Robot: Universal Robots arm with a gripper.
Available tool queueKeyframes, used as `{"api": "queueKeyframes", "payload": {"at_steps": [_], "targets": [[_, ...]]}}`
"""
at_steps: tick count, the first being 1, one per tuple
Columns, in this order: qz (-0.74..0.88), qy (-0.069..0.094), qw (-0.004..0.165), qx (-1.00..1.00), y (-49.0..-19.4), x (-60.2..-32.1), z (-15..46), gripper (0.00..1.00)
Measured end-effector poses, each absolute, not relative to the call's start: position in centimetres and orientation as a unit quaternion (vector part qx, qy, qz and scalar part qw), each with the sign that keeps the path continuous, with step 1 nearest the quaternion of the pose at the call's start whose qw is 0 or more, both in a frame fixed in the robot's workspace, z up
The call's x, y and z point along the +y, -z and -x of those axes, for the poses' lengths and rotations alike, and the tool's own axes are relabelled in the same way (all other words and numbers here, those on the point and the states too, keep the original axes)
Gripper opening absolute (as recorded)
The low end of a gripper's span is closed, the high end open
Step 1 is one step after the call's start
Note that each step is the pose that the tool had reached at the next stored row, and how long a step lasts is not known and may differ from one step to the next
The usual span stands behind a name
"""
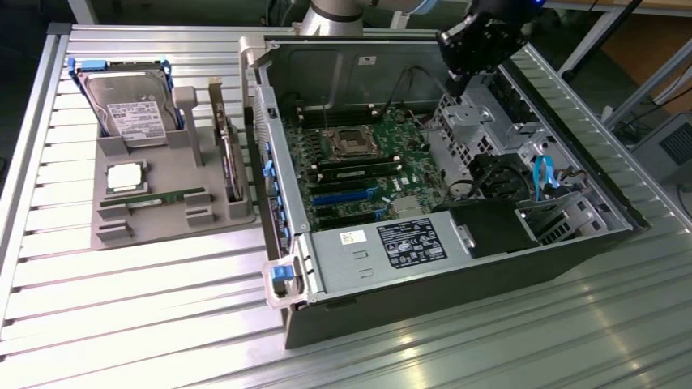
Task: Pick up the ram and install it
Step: 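Press down the ram until it locks into place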
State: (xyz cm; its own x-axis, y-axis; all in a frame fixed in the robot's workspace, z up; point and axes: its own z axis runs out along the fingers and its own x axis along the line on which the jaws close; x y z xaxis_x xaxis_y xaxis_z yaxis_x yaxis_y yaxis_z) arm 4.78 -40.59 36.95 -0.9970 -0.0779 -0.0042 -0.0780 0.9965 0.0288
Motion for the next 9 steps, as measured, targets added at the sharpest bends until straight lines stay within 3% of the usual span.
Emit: {"api": "queueKeyframes", "payload": {"at_steps": [9], "targets": [[-0.004, -0.014, 0.002, 1.0, -36.92, -40.59, -4.78, 0.1]]}}
